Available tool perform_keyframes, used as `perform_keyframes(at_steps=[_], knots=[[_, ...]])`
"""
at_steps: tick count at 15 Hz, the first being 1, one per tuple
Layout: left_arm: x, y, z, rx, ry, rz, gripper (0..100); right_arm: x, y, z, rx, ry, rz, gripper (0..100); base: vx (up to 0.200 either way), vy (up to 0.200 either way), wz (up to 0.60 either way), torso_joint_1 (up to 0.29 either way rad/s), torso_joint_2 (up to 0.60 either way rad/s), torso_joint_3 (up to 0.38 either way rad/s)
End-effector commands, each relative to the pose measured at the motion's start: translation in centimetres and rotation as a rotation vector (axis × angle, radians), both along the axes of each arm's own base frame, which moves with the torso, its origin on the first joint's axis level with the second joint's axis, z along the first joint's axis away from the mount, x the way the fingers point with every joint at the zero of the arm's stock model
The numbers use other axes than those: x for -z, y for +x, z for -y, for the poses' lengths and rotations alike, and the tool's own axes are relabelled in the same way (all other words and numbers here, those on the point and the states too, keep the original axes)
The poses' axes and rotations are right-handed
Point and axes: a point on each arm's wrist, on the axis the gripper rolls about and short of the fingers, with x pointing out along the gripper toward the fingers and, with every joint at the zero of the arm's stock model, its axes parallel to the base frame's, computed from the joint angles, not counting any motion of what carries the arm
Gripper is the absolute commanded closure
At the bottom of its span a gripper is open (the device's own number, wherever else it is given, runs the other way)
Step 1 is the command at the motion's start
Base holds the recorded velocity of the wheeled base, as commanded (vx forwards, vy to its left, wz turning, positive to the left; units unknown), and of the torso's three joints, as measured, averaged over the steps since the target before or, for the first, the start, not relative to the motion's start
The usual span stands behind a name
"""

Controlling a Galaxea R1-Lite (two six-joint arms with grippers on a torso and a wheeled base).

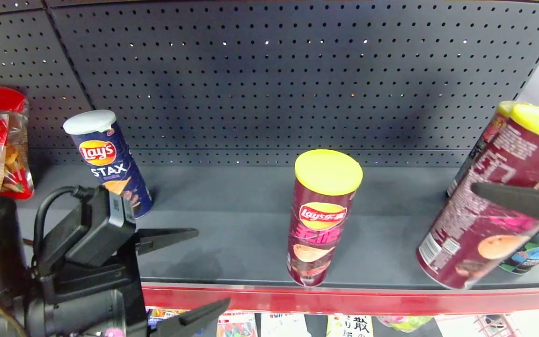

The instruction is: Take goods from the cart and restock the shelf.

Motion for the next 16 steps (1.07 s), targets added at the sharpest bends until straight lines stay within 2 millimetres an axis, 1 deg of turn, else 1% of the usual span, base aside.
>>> perform_keyframes(at_steps=[1,4,5,8,9,10,11,12,16], knots=[[0.4,-1.8,-0.8,0.017,0.0,0.003,0,-0.4,5.4,-2.1,-0.012,-0.012,-0.014,100,0.0,0.0,0.0,0.0,0.0,0.0],[0.6,-2.5,-1.3,0.015,-0.007,-0.009,0,-0.2,9.1,-3.6,-0.043,-0.059,-0.017,100,0.0,0.0,0.0,0.0,0.0,0.0],[0.6,-2.5,-1.3,0.014,-0.009,-0.012,0,-0.1,9.7,-4.2,-0.076,-0.063,-0.019,100,0.0,0.0,0.0,0.0,0.0,0.0],[0.5,-2.6,-1.4,0.003,-0.034,-0.03,0,0.0,13.0,-6.5,-0.127,-0.052,0.008,100,0.0,0.0,0.0,0.0,0.0,0.0],[0.5,-2.7,-1.5,0.003,-0.035,-0.028,0,0.0,13.5,-6.8,-0.129,-0.048,0.014,100,0.0,0.0,0.0,0.0,0.0,0.0],[0.6,-2.8,-1.6,0.003,-0.032,-0.032,0,0.3,14.5,-7.4,-0.135,-0.051,0.007,100,0.0,0.0,0.0,0.0,0.0,0.0],[0.7,-2.9,-1.7,0.002,-0.03,-0.034,0,0.5,14.9,-7.6,-0.138,-0.051,0.004,100,0.0,0.0,0.0,0.0,0.0,0.0],[0.9,-3.0,-1.8,0.002,-0.026,-0.039,0,0.7,15.4,-8.7,-0.161,-0.049,-0.001,100,0.0,0.0,0.0,0.0,0.0,0.0],[1.0,-3.2,-1.9,-0.005,-0.026,-0.038,0,1.8,17.0,-10.3,-0.184,-0.05,-0.003,100,0.0,0.0,0.0,0.0,0.0,0.0]])
